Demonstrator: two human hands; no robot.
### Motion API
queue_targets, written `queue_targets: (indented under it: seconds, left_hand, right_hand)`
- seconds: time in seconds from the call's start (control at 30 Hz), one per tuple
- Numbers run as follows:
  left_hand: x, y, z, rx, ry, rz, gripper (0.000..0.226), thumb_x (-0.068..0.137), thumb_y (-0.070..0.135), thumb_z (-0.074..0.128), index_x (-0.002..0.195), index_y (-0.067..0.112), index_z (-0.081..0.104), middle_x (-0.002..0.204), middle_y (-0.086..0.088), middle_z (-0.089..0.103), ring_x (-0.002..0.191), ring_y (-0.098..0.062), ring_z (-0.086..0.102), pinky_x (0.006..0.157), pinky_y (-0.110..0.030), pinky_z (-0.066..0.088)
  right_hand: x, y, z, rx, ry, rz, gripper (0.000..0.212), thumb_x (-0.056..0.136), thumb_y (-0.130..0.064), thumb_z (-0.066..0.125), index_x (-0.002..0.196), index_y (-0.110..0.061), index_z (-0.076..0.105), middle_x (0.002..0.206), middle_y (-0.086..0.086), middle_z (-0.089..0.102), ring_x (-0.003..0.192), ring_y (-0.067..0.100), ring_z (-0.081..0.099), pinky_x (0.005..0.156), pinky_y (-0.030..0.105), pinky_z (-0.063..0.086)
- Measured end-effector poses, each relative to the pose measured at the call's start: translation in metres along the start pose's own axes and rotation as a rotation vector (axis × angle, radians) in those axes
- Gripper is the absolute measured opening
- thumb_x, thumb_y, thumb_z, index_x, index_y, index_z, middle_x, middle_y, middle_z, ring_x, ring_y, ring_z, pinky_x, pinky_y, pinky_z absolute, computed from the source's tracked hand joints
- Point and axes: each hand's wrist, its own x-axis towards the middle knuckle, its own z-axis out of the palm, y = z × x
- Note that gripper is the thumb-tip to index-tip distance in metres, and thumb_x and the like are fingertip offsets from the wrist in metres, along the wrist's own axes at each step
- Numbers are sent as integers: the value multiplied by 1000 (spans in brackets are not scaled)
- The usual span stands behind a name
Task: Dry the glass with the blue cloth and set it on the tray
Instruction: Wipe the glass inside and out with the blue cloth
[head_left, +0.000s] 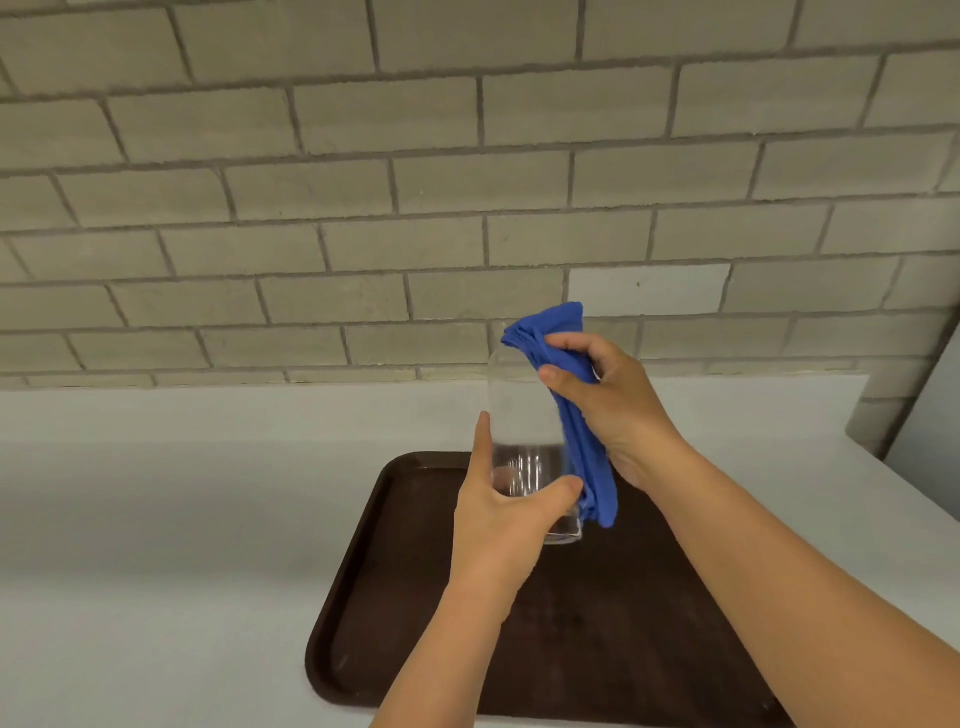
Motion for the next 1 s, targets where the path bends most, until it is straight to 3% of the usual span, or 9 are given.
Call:
queue_targets:
  seconds: [0.07, 0.13, 0.23, 0.33, 0.53, 0.6, 0.73, 0.87, 1.0]
  left_hand:
    - [6, 1, -3, -8, 1, 22, 82, 63, 21, 78, 121, 57, 34, 95, 15, 62, 86, -10, 68, 72, -27, 58]
    - [11, 3, -8, -24, 8, 59, 71, 66, 15, 76, 122, 44, 46, 99, 9, 69, 88, -9, 69, 77, -31, 59]
    - [10, 4, -11, -51, -34, 63, 81, 69, 7, 75, 137, 24, 36, 116, 0, 65, 100, -10, 65, 89, -36, 54]
    - [8, 3, -10, -53, -70, 89, 76, 69, 6, 76, 133, 25, 39, 111, 6, 65, 91, -4, 67, 79, -26, 58]
    - [7, 2, -8, -50, -65, 79, 66, 68, 5, 74, 126, 22, 47, 106, -3, 68, 89, -12, 69, 66, -19, 58]
    - [5, 0, -7, -38, -45, 80, 67, 64, 9, 77, 117, 38, 49, 98, 2, 67, 82, -11, 69, 60, -20, 57]
    - [0, 1, -5, -48, -31, -27, 102, 60, 18, 79, 138, 46, 20, 110, 7, 57, 96, -13, 64, 73, -26, 57]
    - [1, 0, -9, -125, -41, -80, 105, 62, 12, 79, 141, 42, 18, 105, 3, 60, 85, -19, 70, 64, -29, 60]
    - [3, 2, -13, -271, -84, -88, 100, 70, 5, 73, 142, 40, 14, 102, -3, 68, 80, -23, 73, 65, -35, 60]
  right_hand:
    - [-15, 5, 1, -112, -117, -56, 23, 83, -21, 58, 81, -44, 58, 134, -26, 36, 116, 1, 44, 89, 19, 40]
    - [-35, 10, 2, -161, -281, -104, 25, 83, -20, 57, 80, -44, 62, 137, -35, 13, 132, -2, 24, 103, 22, 30]
    - [-48, 10, -4, -193, -414, -111, 28, 85, -16, 53, 81, -42, 64, 135, -39, 9, 138, -4, 2, 113, 26, 13]
    - [-50, 6, -11, -256, -443, -116, 27, 84, -17, 55, 80, -42, 65, 129, -46, 8, 135, -10, -3, 110, 21, 8]
    - [-35, 1, -6, -316, -364, -141, 33, 81, -16, 61, 77, -49, 63, 138, -33, 12, 137, -2, 12, 110, 23, 17]
    - [-22, -1, -2, -288, -238, -128, 32, 81, -18, 61, 79, -50, 61, 145, -21, 18, 130, -5, 19, 104, 16, 23]
    - [-4, 2, 5, -34, -97, -12, 30, 80, -19, 63, 76, -48, 65, 151, -5, 24, 134, 8, 28, 110, 33, 31]
    - [-6, 15, 16, 235, 104, 116, 25, 81, -23, 61, 76, -46, 66, 133, 0, 53, 115, 12, 52, 96, 31, 44]
    - [-17, 32, 15, 484, 98, 336, 21, 83, -28, 58, 103, -32, 64, 116, 5, 64, 104, 21, 61, 89, 37, 49]
